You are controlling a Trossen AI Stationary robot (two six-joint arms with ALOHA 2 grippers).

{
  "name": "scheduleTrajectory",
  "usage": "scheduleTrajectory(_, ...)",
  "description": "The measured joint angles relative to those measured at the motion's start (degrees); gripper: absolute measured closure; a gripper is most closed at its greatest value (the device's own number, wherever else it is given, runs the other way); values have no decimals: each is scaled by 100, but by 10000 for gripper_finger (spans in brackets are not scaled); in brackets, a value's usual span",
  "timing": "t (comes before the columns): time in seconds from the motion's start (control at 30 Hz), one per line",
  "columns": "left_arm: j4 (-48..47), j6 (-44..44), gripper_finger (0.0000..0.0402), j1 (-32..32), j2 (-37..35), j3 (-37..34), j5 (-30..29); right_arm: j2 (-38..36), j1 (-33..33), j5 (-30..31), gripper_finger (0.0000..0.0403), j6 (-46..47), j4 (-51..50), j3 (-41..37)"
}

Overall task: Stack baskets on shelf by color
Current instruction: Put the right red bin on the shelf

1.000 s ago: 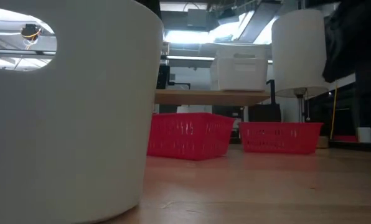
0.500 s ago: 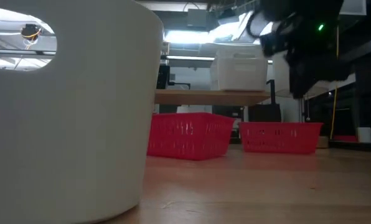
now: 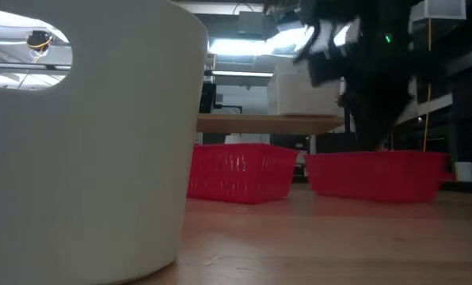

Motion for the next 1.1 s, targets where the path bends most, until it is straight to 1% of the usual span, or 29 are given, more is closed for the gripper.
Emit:
scheduleTrajectory(0.1, -2, 0, 316, 57, 0, 0, -134, 0, 92, 56, 282, -169, 47, 368)
scheduleTrajectory(0.2, -9, -12, 316, 65, 0, 0, -173, 0, 229, 76, 282, -351, -201, 691)
scheduleTrajectory(0.23, -27, -30, 316, 60, 0, 0, -173, -1, 292, -25, 282, -402, -305, 743)
scheduleTrajectory(0.37, -51, -42, 316, -37, 0, 0, -173, -2, 668, -756, 282, -475, -439, 664)
scheduleTrajectory(0.4, -50, -42, 316, -46, 0, 0, -173, -2, 782, -826, 282, -471, -456, 604)
scheduleTrajectory(0.5, -75, 12, 316, -46, -1, -2, -224, 0, 1094, -700, 282, -455, -552, 456)
scheduleTrajectory(0.63, -428, 423, 316, -42, -12, -2, -465, 0, 1332, -354, 282, -321, -770, 336)
scheduleTrajectory(0.7, -757, 324, 316, -45, -147, -17, -521, -1, 1367, -220, 282, -278, -935, 255)
scheduleTrajectory(0.8, -1054, 25, 316, -41, -395, -7, -535, -93, 1376, -205, 282, -147, -934, 42)
scheduleTrajectory(0.93, -1096, -26, 316, -44, -599, -7, -519, -290, 1377, -55, 282, 22, -717, -273)
scheduleTrajectory(1.1, -1334, -8, 316, -41, -916, -7, -529, -391, 1376, -3, 282, 121, -38, -734)
